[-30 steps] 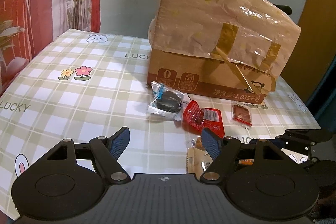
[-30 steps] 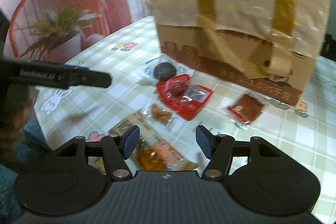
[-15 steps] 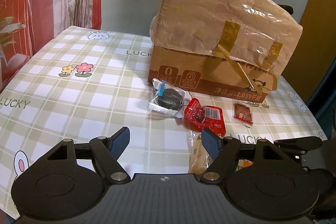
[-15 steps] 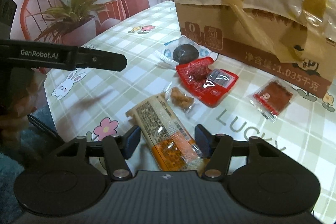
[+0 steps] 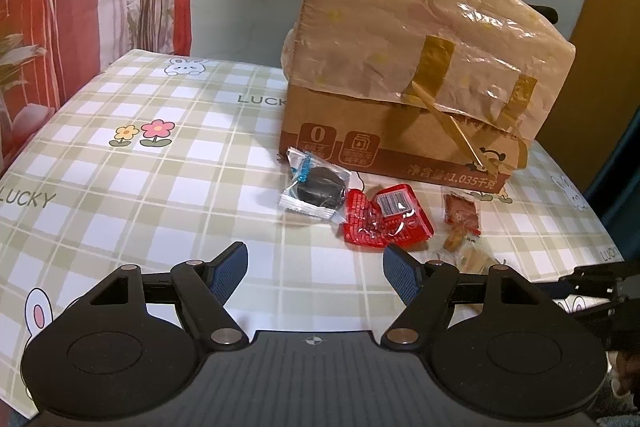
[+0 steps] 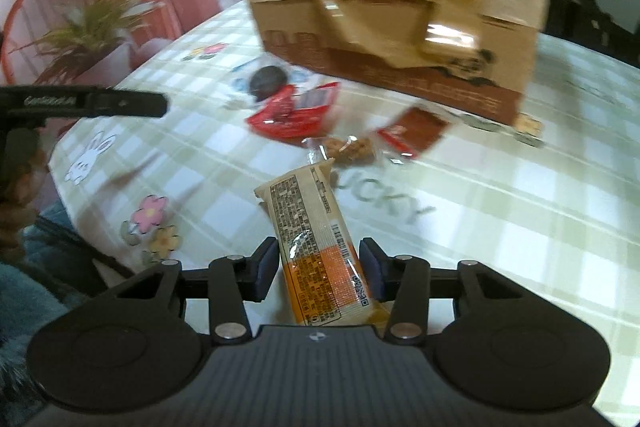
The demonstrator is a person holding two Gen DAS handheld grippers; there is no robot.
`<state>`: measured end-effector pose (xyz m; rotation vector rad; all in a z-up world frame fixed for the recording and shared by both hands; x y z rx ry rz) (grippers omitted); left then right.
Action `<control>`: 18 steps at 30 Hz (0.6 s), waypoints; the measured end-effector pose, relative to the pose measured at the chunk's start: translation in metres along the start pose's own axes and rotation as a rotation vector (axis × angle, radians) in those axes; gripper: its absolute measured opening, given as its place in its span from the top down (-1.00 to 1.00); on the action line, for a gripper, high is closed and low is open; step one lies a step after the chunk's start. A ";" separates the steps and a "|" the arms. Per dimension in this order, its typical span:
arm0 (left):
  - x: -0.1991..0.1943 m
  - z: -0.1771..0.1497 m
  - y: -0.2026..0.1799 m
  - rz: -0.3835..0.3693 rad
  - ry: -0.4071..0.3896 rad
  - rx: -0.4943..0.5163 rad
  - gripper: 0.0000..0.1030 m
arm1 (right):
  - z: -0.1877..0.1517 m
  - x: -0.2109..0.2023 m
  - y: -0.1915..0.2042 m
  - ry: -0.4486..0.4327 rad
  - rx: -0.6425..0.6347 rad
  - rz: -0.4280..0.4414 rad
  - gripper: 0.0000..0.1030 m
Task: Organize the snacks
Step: 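Grasp the orange-striped snack bar with right tool and lift it, then grasp small clear candy packet with left tool while right tool holds snack bar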
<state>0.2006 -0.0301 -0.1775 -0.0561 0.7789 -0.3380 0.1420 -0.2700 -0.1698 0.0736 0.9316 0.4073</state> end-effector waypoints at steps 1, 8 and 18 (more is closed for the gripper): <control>0.000 0.000 0.000 0.000 0.000 0.002 -0.49 | 0.000 -0.001 -0.004 -0.003 0.014 -0.012 0.09; 0.001 0.000 0.003 0.004 0.008 -0.008 -0.49 | 0.006 -0.004 -0.025 -0.020 0.089 -0.092 0.09; 0.008 0.002 0.000 -0.017 0.018 0.008 -0.46 | 0.009 0.008 -0.035 -0.045 0.101 -0.120 0.19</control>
Point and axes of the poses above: each gripper's, at about its wrist camera, not at the fingertips, and x roughly the way its jaws point, y to its left, z to its top, the point moved 3 cm from there along x, roughly the way its jaws point, and after that the axes turned 1 degree about -z, right-handed, at the moved point
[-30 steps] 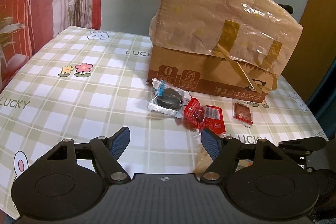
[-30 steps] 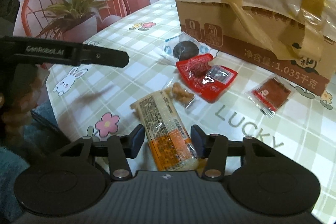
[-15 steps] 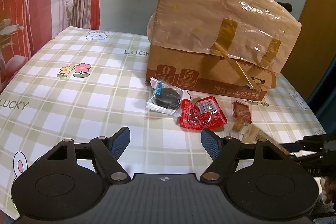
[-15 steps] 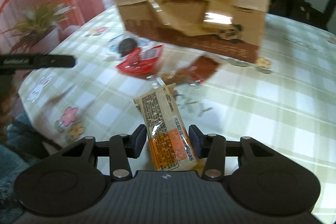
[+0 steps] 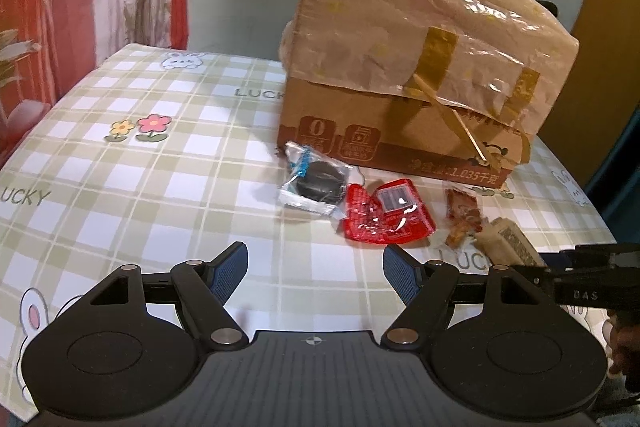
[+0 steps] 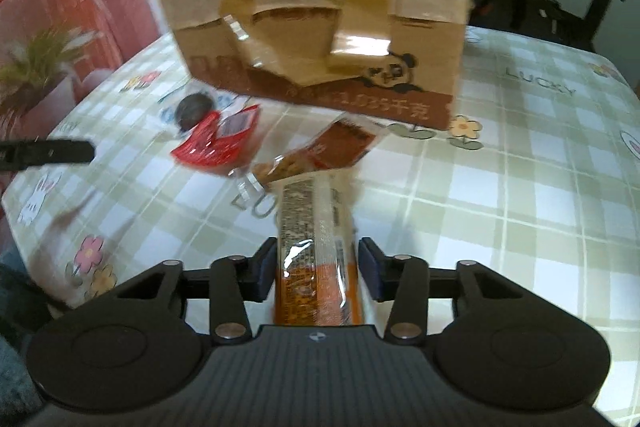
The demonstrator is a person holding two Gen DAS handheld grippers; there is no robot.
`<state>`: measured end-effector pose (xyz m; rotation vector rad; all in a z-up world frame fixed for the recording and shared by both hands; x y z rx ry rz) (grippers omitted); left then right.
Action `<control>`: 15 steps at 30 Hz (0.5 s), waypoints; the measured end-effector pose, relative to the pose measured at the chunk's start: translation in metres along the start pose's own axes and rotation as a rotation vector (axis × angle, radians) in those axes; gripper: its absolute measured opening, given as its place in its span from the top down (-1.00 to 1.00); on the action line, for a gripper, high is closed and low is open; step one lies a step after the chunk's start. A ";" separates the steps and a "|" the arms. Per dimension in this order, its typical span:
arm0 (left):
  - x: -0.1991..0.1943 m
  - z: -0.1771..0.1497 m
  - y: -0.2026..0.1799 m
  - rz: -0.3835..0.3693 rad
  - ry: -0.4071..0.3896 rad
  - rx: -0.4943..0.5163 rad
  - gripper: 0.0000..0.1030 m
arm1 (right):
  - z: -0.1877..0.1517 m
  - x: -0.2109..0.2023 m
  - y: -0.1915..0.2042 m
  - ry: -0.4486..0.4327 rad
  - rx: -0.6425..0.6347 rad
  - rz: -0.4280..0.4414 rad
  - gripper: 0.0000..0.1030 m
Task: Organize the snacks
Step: 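Grasp small clear candy packet with left tool while right tool holds snack bar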
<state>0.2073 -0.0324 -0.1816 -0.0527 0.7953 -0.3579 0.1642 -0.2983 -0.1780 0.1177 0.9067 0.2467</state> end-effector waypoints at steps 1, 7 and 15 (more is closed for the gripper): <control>0.002 0.002 -0.002 -0.020 -0.004 0.006 -0.41 | 0.001 0.000 -0.002 -0.004 0.004 -0.016 0.20; 0.027 0.014 -0.038 -0.167 -0.005 0.096 -0.02 | 0.001 -0.004 -0.017 -0.030 0.026 -0.064 0.21; 0.079 0.022 -0.102 -0.254 0.060 0.273 0.05 | 0.001 -0.006 -0.028 -0.053 0.035 -0.050 0.21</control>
Point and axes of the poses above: each gripper's, at about its wrist camera, not at the fingertips, and x roughly the way its jaws point, y to its left, z to its top, the point moved 3 cm from there along x, roughly the way its jaws point, and after that the axes turned 1 degree about -z, right-handed, at the moved point
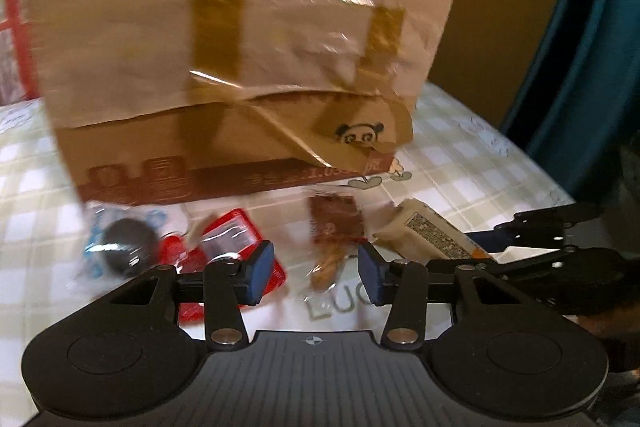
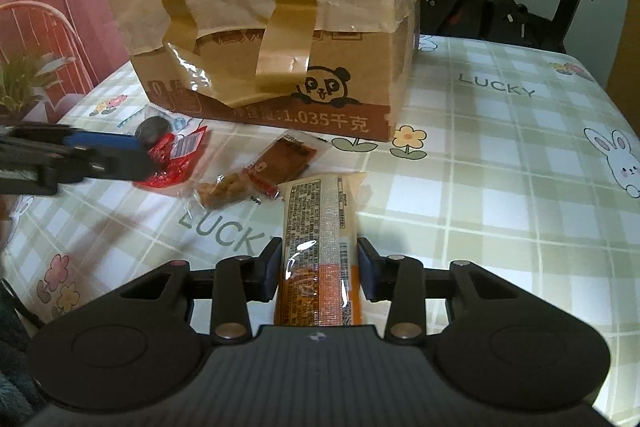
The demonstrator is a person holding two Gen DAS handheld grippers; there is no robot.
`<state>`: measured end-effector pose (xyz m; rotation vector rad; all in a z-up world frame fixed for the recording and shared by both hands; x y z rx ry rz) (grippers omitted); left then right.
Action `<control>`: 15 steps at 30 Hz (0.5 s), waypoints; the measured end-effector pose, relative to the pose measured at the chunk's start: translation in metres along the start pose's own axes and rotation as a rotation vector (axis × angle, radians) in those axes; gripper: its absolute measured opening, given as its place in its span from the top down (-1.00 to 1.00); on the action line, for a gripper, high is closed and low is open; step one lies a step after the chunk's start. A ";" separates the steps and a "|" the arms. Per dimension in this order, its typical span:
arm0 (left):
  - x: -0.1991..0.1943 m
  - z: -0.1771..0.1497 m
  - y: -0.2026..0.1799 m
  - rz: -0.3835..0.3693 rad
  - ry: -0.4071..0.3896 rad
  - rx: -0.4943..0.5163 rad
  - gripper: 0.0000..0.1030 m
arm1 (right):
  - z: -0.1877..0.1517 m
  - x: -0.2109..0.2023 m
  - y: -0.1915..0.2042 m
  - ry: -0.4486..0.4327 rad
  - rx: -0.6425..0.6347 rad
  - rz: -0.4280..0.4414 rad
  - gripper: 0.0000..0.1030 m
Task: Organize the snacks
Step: 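Grasp small clear candy packet with left tool while right tool holds snack bar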
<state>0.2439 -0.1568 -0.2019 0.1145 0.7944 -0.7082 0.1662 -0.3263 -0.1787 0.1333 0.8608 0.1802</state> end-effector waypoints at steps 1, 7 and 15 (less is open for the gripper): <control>0.007 0.001 -0.002 0.001 0.009 0.006 0.05 | 0.000 0.000 -0.001 -0.002 0.002 0.004 0.22; 0.032 0.002 -0.013 -0.001 0.044 0.040 0.21 | -0.002 -0.002 -0.004 -0.014 0.016 0.025 0.21; 0.041 -0.015 -0.022 0.002 0.058 0.085 0.65 | -0.003 -0.002 -0.005 -0.020 0.027 0.028 0.21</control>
Point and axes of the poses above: each gripper's, at about its wrist camera, not at the fingertips, and x roughly the way its jaws point, y to its left, z to its top, the point moved 3 cm from there along x, roughly the way its jaws point, and after that the axes turned 1 degree about -z, right-handed, at the moved point
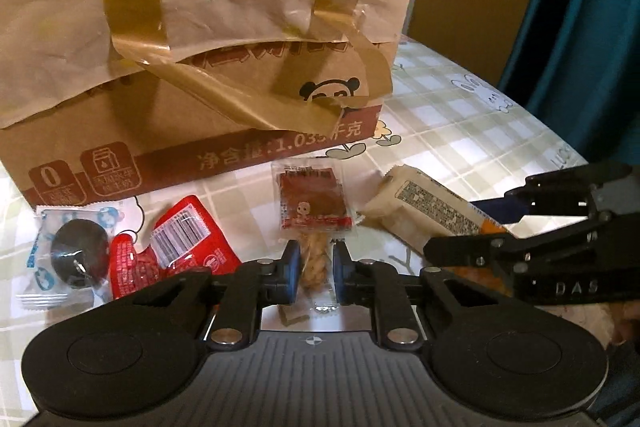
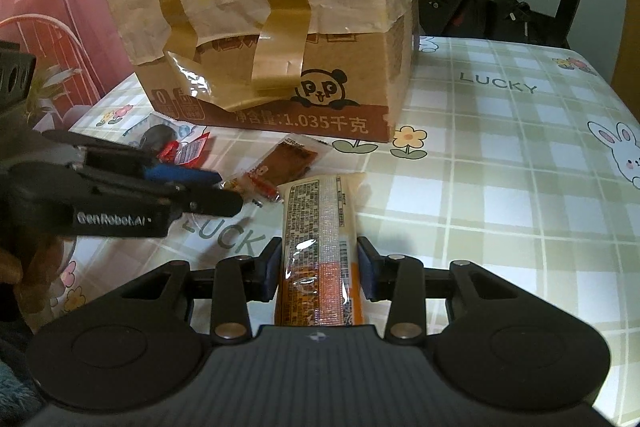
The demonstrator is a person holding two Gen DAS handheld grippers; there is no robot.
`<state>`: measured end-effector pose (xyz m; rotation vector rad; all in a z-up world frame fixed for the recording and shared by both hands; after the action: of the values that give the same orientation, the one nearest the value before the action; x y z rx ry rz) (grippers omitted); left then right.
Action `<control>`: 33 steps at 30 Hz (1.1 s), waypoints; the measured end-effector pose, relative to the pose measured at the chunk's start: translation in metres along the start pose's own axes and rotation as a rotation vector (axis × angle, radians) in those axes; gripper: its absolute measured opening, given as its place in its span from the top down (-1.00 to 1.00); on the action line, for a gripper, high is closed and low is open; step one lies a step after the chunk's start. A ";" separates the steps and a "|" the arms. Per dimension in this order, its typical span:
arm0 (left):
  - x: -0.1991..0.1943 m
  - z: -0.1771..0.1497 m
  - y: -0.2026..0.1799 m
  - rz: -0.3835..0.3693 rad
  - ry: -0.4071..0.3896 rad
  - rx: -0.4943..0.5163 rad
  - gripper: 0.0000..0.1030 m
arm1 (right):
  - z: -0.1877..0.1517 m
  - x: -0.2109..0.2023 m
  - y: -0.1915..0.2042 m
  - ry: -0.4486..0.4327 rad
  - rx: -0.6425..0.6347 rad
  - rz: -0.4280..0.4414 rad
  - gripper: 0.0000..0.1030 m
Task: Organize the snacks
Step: 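Grasp small clear candy packet with left tool while right tool holds snack bar, then carry both held packets over the box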
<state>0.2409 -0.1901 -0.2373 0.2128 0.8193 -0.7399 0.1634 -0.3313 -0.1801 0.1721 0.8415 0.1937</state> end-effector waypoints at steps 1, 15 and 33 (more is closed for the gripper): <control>-0.001 -0.002 0.000 0.000 -0.002 -0.007 0.65 | 0.000 0.000 0.000 0.000 0.001 -0.001 0.21; -0.035 -0.041 0.030 0.009 -0.010 -0.180 0.65 | -0.003 0.000 0.018 0.023 -0.035 0.013 0.21; -0.061 -0.043 0.049 0.048 -0.083 -0.259 0.65 | -0.002 0.002 0.022 0.040 -0.051 -0.015 0.21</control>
<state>0.2212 -0.1033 -0.2267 -0.0304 0.8198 -0.5867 0.1611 -0.3092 -0.1776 0.1140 0.8765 0.2052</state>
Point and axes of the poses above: each gripper's, at about its wrist camera, not at the fingertips, and x roughly the way its jaws point, y to its left, z to its top, the point moved 3 cm from there along x, roughly the way its jaws point, and after that the axes turned 1 degree about -z, right-handed, at the moved point
